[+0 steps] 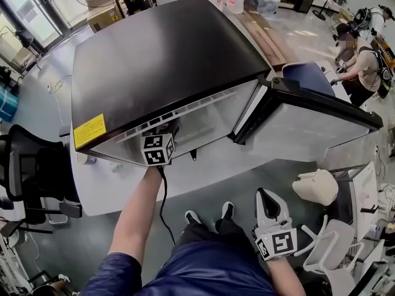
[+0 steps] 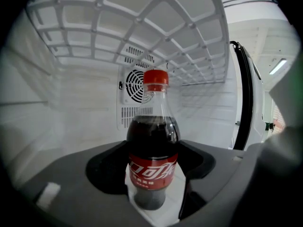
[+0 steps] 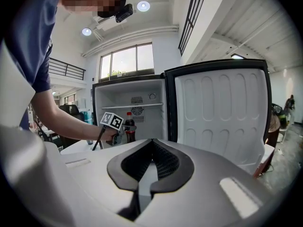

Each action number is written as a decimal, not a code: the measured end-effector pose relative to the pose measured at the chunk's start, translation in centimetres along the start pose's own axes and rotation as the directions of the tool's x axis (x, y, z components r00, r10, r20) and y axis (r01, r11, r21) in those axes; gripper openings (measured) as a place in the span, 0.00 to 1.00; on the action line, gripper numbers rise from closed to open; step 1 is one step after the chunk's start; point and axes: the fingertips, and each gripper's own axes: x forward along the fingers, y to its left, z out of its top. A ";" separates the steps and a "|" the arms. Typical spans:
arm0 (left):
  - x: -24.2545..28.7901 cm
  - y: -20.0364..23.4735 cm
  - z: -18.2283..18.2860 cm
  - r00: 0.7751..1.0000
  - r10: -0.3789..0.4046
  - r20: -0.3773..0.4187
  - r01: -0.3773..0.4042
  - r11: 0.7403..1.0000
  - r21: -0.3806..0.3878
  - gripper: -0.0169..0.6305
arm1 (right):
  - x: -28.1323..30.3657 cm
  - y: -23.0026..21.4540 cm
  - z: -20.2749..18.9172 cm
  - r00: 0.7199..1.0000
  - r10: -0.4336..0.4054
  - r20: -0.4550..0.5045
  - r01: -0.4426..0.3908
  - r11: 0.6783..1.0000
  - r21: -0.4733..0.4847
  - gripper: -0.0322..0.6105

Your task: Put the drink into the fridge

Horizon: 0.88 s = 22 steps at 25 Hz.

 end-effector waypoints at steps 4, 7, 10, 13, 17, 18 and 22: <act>0.0 0.1 0.0 1.000 0.004 0.015 -0.004 1.000 0.001 0.51 | 0.2 0.0 0.0 1.000 0.002 -0.003 -0.002 1.000 0.000 0.06; -0.2 0.0 -0.2 1.000 0.003 0.018 -0.003 1.000 0.004 0.51 | 0.4 -0.1 0.0 1.000 0.008 -0.003 -0.008 1.000 -0.001 0.06; -0.3 -0.2 -0.2 1.000 0.008 0.012 -0.008 1.000 0.016 0.52 | 0.7 -0.1 0.1 1.000 0.021 0.000 -0.021 1.000 0.002 0.06; -0.5 -0.3 -0.3 1.000 0.015 0.012 -0.015 1.000 0.021 0.52 | 0.9 0.3 0.2 0.999 0.036 0.004 -0.036 0.999 0.006 0.06; -0.6 -0.3 -0.5 1.000 0.020 0.006 -0.020 0.999 0.026 0.52 | 0.9 0.5 0.1 0.999 0.048 0.003 -0.048 0.999 0.005 0.06; -0.7 -0.3 -0.6 1.000 0.020 0.001 -0.020 0.999 0.031 0.52 | 0.9 0.5 0.1 0.999 0.050 0.005 -0.050 0.999 0.006 0.06; -1.2 -0.3 -1.0 0.999 0.041 -0.010 -0.041 0.998 0.040 0.52 | 0.6 0.6 0.4 0.998 0.055 0.018 -0.055 0.998 0.005 0.06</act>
